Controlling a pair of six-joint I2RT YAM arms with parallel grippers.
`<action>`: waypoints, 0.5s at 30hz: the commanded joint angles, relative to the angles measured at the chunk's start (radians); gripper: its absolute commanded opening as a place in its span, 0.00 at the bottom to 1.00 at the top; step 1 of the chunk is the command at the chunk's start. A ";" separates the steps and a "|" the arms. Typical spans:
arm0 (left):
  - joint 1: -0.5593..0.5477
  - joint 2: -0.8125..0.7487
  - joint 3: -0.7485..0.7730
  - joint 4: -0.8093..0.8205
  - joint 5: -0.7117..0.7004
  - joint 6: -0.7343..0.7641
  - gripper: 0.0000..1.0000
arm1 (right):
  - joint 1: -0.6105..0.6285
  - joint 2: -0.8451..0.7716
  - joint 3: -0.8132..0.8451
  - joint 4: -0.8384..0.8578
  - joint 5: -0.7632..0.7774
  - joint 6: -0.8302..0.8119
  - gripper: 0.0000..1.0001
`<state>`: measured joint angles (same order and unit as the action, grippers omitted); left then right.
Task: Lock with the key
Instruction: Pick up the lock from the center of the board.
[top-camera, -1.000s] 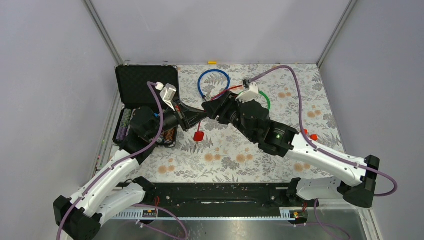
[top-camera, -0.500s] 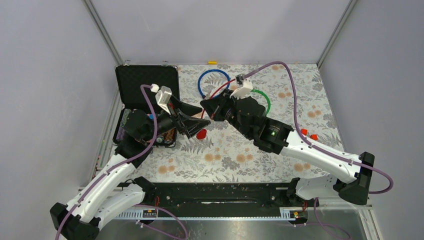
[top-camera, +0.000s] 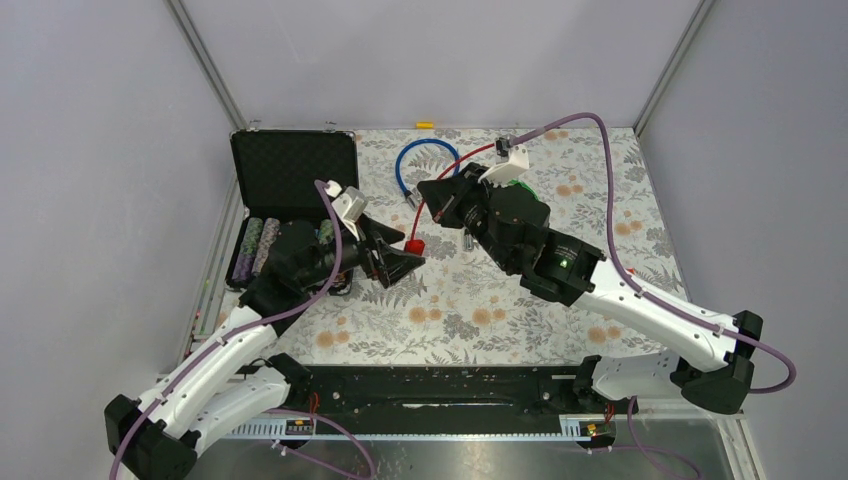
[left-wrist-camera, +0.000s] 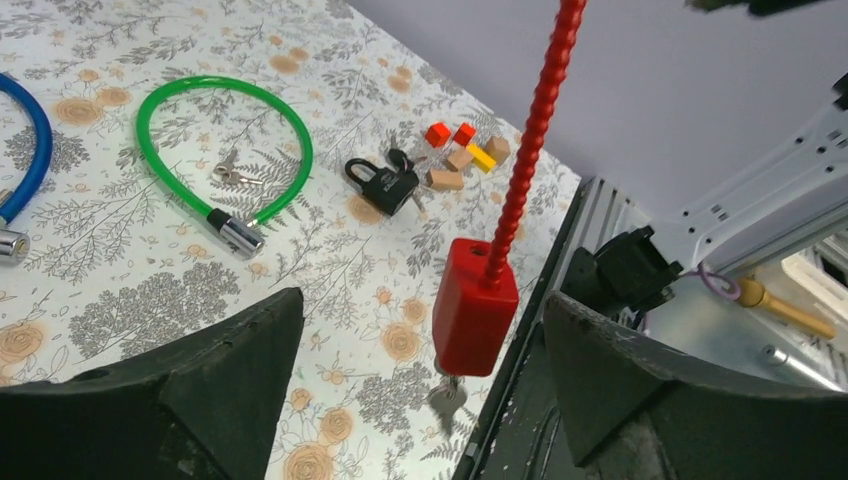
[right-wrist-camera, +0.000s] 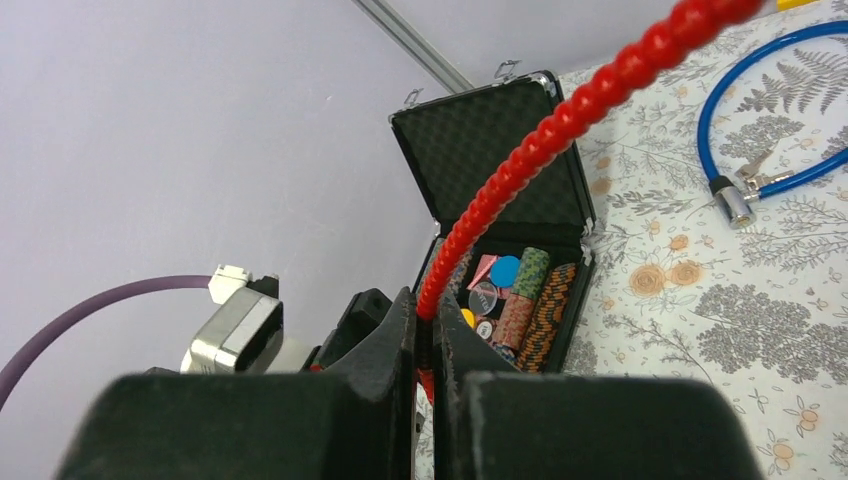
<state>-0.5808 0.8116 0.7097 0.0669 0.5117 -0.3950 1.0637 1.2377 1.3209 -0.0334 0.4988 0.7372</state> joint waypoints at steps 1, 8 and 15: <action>-0.022 0.010 0.010 0.015 -0.025 0.068 0.81 | -0.013 -0.033 0.044 0.003 0.055 0.019 0.00; -0.043 -0.003 -0.028 0.100 -0.041 0.064 0.55 | -0.016 -0.038 0.038 0.006 0.052 0.038 0.00; -0.055 0.024 -0.034 0.146 -0.041 0.044 0.49 | -0.016 -0.038 0.035 0.013 0.042 0.051 0.00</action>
<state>-0.6273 0.8295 0.6765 0.1131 0.4908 -0.3481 1.0573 1.2331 1.3212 -0.0704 0.5137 0.7628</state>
